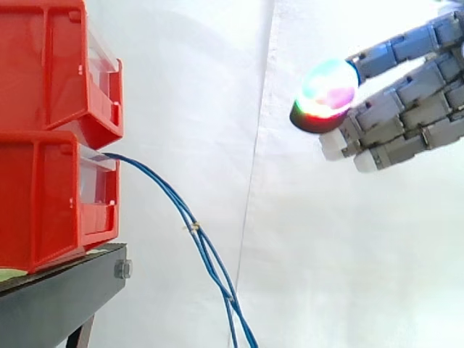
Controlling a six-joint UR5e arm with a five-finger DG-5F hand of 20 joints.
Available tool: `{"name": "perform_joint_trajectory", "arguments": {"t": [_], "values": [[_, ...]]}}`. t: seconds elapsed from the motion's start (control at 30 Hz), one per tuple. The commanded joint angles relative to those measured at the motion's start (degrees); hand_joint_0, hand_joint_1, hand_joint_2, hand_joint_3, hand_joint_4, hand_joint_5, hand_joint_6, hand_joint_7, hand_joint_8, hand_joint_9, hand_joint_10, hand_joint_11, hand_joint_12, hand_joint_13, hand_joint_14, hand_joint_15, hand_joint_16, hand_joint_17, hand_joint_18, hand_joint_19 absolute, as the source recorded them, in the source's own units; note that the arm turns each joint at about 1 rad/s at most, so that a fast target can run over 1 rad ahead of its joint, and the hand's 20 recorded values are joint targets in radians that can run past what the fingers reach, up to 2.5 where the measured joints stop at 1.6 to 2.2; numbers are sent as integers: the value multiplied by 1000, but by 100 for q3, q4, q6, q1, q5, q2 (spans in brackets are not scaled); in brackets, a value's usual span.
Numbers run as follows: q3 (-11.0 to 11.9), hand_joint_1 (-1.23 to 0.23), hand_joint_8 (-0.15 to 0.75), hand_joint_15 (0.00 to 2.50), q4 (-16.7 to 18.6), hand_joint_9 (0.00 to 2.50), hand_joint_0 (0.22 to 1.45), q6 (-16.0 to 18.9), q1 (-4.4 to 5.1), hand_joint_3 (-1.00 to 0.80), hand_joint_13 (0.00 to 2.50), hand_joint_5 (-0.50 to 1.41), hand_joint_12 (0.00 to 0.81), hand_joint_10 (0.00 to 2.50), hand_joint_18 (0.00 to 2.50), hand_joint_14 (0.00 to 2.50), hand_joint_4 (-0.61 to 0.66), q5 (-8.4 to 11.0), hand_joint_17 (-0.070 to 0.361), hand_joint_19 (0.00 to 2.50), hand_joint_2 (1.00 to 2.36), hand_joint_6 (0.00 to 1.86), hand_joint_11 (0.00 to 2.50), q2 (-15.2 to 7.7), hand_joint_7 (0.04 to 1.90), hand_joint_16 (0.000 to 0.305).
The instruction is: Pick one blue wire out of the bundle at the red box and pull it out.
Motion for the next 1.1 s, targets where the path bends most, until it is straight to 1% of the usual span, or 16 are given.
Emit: {"name": "perform_joint_trajectory", "arguments": {"t": [0.0,0.03,0.1,0.17,0.33,0.4,0.43,0.57,0.6,0.7,0.77,0.8,0.83,0.87,0.97,1.07], "values": [[-257,-426,325,60,509,416,485,-42,18,-486,73,-226,413,3,68,2,260,6,133,160,1000,502,137,0,771,59],[-310,-427,324,61,711,414,485,-42,18,-486,74,-226,413,6,67,0,259,23,133,162,1001,502,139,0,771,59],[-363,-429,324,61,904,415,486,-69,18,-485,74,-226,412,2,67,1,259,23,133,163,1000,502,138,0,771,59],[-460,-429,324,60,983,415,486,-139,18,-486,74,-226,412,3,66,2,261,14,133,163,1000,502,145,0,775,59],[-548,-429,324,61,1097,417,487,-200,18,-486,75,-225,412,3,66,2,264,14,133,162,1001,502,142,0,779,59],[-548,-430,325,62,1124,416,487,-280,27,-485,78,-225,412,3,69,0,266,14,133,170,1001,502,140,0,780,59],[-548,-430,326,66,1124,417,486,-429,27,-484,78,-225,413,3,70,0,264,14,133,167,1001,502,141,0,781,59],[-548,-432,325,62,1141,418,487,-754,27,-484,78,-225,412,3,72,1,264,41,132,166,1001,502,147,-158,779,59],[-548,-432,325,69,1141,418,487,-763,18,-484,78,-225,412,5,72,0,264,50,132,165,1001,502,146,-237,777,59],[-548,-435,326,62,1168,418,488,-763,27,-485,78,-225,412,2,71,1,263,85,132,162,1001,502,141,-316,776,59],[-548,-435,326,66,1212,418,488,-754,9,-483,79,-225,412,3,71,0,263,155,132,161,1001,502,145,-465,777,59],[-548,-436,325,63,1212,418,488,-754,9,-485,80,-225,412,3,70,0,263,155,132,167,1001,502,146,-465,775,59],[-548,-437,325,62,1247,418,489,-763,1,-484,79,-225,411,2,71,2,264,173,132,166,1001,502,139,-580,775,59],[-548,-438,325,65,1326,417,488,-772,1,-483,79,-225,411,3,71,2,264,137,132,167,1001,502,145,-685,775,59],[-548,-440,324,65,1554,420,490,-763,-8,-484,80,-225,411,3,70,2,261,129,132,164,1001,502,141,-826,775,59],[-548,-440,324,62,1818,419,490,-772,-8,-483,81,-225,411,3,70,0,261,155,132,176,1001,502,147,-843,775,59]]}}
